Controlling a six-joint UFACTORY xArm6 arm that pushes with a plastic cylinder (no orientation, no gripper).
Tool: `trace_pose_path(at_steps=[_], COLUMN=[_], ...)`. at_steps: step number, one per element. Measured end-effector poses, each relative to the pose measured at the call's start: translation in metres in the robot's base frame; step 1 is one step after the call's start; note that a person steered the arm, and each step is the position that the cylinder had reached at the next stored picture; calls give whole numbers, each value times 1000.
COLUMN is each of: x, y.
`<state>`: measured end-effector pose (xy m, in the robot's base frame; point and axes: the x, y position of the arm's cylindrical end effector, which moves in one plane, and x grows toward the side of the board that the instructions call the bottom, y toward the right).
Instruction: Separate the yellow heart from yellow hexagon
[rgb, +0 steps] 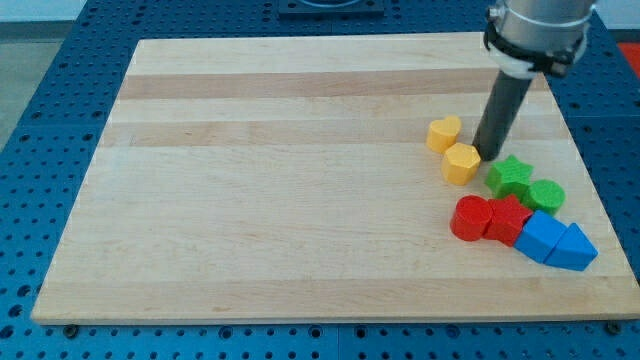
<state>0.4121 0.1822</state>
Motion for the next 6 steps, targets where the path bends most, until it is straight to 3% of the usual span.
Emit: trace_pose_path(at_steps=[1, 2, 3, 6], x=[-62, -83, -80, -51], y=[0, -1, -45, -73])
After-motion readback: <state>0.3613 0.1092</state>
